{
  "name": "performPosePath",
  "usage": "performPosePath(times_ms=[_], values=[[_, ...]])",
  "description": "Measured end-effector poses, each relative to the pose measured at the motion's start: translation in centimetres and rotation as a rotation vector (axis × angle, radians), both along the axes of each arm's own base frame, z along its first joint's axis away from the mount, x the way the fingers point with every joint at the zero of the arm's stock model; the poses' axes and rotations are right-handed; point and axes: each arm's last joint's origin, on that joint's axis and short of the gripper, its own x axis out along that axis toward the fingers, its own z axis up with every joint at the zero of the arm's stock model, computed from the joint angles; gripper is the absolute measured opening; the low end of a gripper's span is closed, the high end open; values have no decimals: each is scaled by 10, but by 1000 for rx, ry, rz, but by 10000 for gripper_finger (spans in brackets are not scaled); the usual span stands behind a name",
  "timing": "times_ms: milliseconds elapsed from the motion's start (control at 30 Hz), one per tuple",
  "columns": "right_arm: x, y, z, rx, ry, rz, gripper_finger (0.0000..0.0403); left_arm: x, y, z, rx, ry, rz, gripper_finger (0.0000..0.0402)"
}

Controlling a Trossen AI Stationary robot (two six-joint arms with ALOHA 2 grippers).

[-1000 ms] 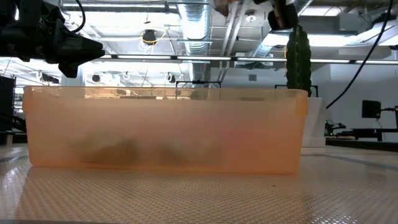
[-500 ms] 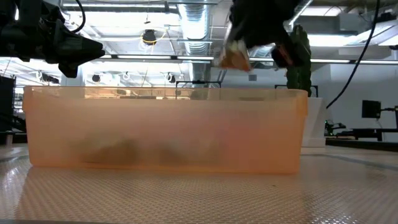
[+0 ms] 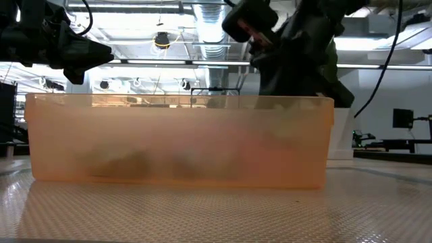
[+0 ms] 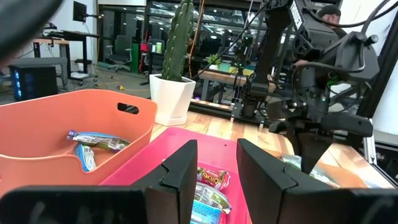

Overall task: Pick and place Granola Bars by type
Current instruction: Put the yellow granola bar into the bottom orange bin, then return to Home Position

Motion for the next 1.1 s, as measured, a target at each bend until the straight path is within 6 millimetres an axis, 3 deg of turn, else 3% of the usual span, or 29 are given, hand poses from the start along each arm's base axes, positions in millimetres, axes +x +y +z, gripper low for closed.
performPosePath(times_ms=[267, 633, 867, 1100], values=[[0, 1, -4, 12, 16, 2, 10, 0, 0, 0, 0, 0, 0, 105], [0, 0, -4, 16, 24, -10, 73, 0, 0, 0, 0, 0, 0, 105], [0, 1, -3, 20, 17, -13, 81, 0, 0, 0, 0, 0, 0, 105], [2, 1, 25, -25, -158, 95, 82, 0, 0, 0, 0, 0, 0, 105]])
